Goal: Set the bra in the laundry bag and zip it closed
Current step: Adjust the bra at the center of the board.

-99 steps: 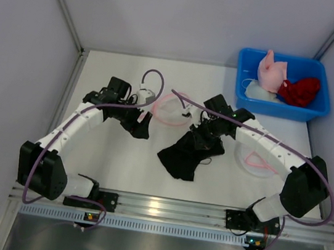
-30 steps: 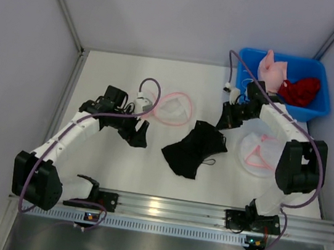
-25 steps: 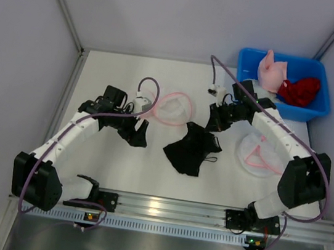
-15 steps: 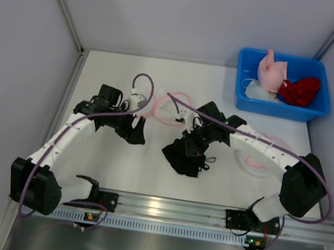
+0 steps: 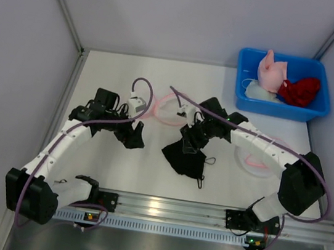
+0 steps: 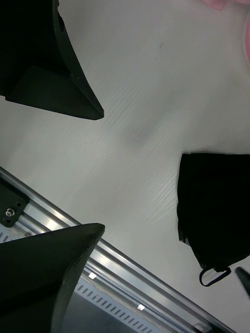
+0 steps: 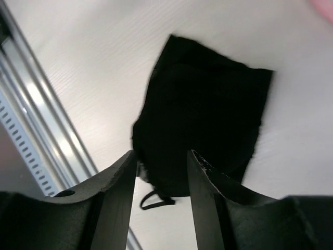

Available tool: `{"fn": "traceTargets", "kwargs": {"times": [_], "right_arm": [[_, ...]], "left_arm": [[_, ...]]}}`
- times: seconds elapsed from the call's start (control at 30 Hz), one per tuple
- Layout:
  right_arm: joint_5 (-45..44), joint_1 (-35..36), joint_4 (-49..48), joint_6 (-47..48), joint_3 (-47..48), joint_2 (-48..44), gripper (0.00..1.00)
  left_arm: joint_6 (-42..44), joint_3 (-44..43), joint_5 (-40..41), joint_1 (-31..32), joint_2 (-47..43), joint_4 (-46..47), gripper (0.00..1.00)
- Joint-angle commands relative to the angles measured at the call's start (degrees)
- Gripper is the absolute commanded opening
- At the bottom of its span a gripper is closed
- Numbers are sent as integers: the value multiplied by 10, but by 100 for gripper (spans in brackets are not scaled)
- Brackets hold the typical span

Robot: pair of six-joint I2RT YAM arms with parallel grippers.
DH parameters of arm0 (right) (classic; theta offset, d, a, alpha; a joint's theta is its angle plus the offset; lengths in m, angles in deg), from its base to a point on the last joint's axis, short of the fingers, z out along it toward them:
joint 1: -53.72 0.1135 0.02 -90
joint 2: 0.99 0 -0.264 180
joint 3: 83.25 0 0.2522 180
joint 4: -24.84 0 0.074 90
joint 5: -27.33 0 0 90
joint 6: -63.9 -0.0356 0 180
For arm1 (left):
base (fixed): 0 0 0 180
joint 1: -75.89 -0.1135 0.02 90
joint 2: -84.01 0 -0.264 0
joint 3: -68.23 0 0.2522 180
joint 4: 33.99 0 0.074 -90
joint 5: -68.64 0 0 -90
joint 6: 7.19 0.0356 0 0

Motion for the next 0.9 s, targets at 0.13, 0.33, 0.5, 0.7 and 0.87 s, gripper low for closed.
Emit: {"fn": "traceTargets", "kwargs": {"times": [0.13, 0.33, 0.5, 0.7, 0.87], "right_arm": [[55, -127, 14, -5, 4, 37, 54], [66, -141, -5, -25, -19, 44, 63], [73, -142, -44, -43, -23, 68, 63], [70, -137, -63, -49, -4, 95, 75], [27, -116, -75, -37, -2, 129, 75]], "left_arm": [[181, -2, -32, -1, -28, 1, 87], [367, 31, -22, 28, -98, 6, 86], [420, 133, 86, 169, -168, 127, 86], [473, 233, 181, 340, -169, 298, 89], [522, 297, 212, 449, -123, 439, 91]]}}
